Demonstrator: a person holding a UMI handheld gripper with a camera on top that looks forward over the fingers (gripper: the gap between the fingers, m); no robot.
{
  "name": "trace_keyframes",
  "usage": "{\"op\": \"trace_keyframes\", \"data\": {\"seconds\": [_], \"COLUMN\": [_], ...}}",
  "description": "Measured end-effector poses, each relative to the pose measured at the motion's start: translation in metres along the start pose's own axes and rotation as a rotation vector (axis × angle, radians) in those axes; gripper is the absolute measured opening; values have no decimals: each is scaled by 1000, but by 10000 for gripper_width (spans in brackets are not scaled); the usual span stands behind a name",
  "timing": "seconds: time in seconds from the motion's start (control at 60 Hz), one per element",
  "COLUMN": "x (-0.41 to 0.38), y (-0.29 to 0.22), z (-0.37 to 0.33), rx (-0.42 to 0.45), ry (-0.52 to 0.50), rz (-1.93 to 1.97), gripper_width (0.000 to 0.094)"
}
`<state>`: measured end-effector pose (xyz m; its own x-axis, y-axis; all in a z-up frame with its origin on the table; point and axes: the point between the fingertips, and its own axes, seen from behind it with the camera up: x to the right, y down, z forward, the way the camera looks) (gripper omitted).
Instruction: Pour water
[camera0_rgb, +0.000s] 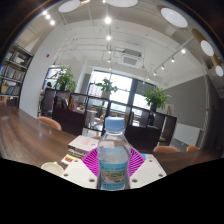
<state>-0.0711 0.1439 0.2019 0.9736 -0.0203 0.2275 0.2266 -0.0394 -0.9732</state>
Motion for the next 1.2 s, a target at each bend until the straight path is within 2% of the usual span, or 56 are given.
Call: {"op": "trace_keyframes", "data": {"seconds": [0.15, 0.367, 0.4, 0.467, 0.65, 0.75, 0.8, 1.05, 1.2], "x": [9, -2, -3, -4, -1, -2, 0, -8, -12], "y": [52, 121, 120, 117, 120, 128, 131, 150, 146], "z": [-2, -3, -3, -7, -8, -19, -28, -121, -186], "rx": [-89, -170, -130, -134, -148, -191, -208, -341, -366], "ry": [-31, -43, -44, -33, -15, -19, -14, -24, -34], "rz": [205, 215, 196, 177, 205, 231, 238, 321, 306], "gripper_width": [316, 322, 328, 347, 507, 752, 840, 857, 859]}}
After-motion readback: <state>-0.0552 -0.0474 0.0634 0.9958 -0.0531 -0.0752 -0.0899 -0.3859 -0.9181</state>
